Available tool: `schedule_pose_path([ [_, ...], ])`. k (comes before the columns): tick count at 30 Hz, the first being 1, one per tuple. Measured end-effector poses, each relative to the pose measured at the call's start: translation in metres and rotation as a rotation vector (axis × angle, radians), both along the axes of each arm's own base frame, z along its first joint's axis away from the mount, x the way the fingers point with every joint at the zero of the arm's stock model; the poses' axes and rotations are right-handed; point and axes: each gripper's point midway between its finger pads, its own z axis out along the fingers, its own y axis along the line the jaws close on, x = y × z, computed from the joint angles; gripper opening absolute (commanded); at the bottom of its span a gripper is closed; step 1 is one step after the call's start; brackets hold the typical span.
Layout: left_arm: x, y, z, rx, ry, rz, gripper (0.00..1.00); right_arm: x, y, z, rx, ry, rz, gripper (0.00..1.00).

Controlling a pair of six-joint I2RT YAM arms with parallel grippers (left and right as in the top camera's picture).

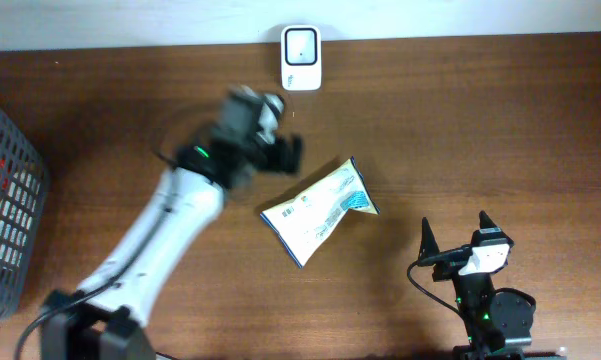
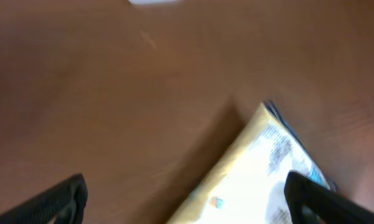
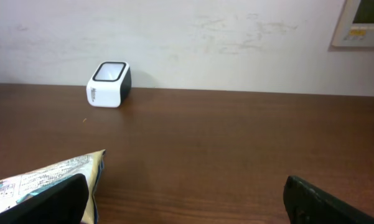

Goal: Scan the item barcode
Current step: 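Carry the snack bag to table center and release it, then reach the left gripper back into the basket and grasp small green box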

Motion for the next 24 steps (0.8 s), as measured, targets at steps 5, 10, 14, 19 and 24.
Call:
schedule_pose_path([
  [5,0.048,0.173,0.177,0.019,-0.29,0.338,0.99,0.0,0.0,0.0,0.0,0.001,0.0,0.99],
  [10,0.006,0.359,0.205,0.1,-0.346,0.76,0.99,0.0,0.0,0.0,0.0,0.001,0.0,0.99],
  [14,-0.041,0.46,0.217,0.187,-0.4,1.02,0.99,0.0,0.0,0.0,0.0,0.001,0.0,0.99],
  [19,-0.052,0.52,0.183,0.258,-0.327,1.102,0.95,0.0,0.0,0.0,0.001,0.001,0.0,0.99],
  [24,-0.037,0.564,0.076,0.35,-0.064,1.034,0.91,0.0,0.0,0.0,0.0,0.001,0.0,0.99],
])
